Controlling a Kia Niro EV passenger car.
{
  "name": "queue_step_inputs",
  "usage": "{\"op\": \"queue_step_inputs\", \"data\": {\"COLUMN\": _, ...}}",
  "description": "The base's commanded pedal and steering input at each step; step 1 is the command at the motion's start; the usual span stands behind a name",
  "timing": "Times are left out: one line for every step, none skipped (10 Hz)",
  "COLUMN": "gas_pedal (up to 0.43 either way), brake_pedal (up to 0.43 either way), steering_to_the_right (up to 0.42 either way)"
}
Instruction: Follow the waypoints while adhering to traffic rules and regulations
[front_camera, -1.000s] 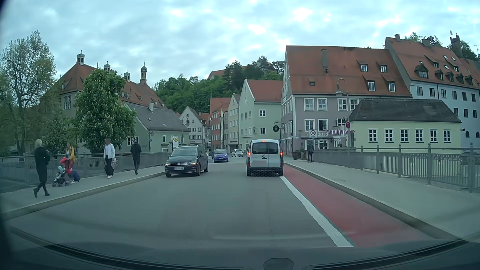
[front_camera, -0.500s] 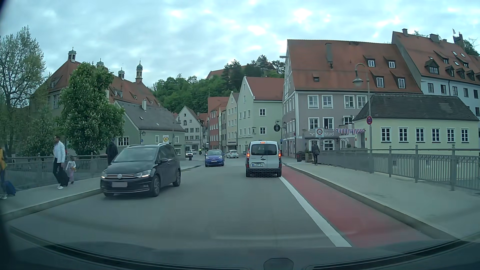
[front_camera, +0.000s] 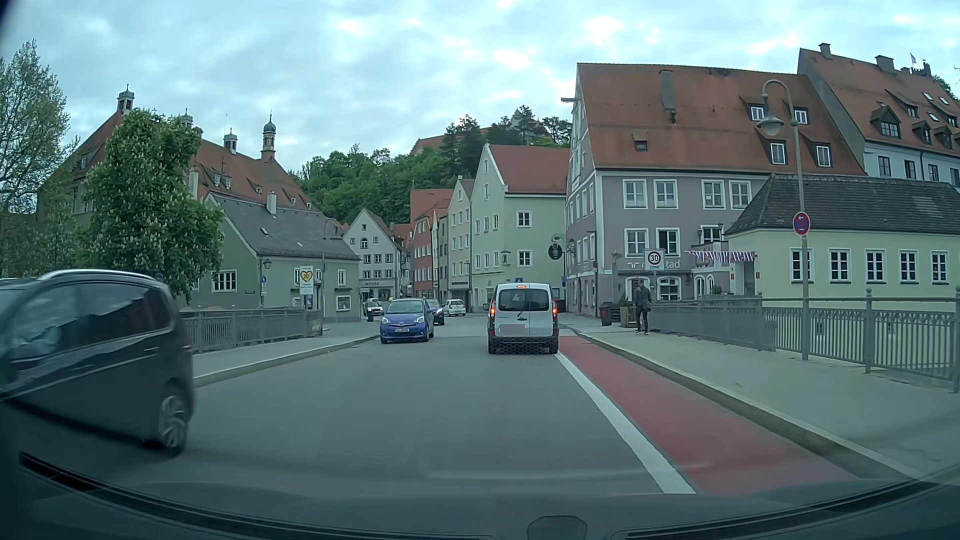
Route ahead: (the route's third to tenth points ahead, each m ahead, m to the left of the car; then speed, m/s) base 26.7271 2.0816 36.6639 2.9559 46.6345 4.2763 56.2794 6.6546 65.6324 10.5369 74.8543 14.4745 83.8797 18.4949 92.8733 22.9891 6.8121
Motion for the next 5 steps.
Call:
{"op": "queue_step_inputs", "data": {"gas_pedal": 0.000, "brake_pedal": 0.073, "steering_to_the_right": 0.003}}
{"op": "queue_step_inputs", "data": {"gas_pedal": 0.000, "brake_pedal": 0.085, "steering_to_the_right": 0.004}}
{"op": "queue_step_inputs", "data": {"gas_pedal": 0.000, "brake_pedal": 0.085, "steering_to_the_right": 0.004}}
{"op": "queue_step_inputs", "data": {"gas_pedal": 0.000, "brake_pedal": 0.085, "steering_to_the_right": 0.004}}
{"op": "queue_step_inputs", "data": {"gas_pedal": 0.000, "brake_pedal": 0.085, "steering_to_the_right": 0.004}}
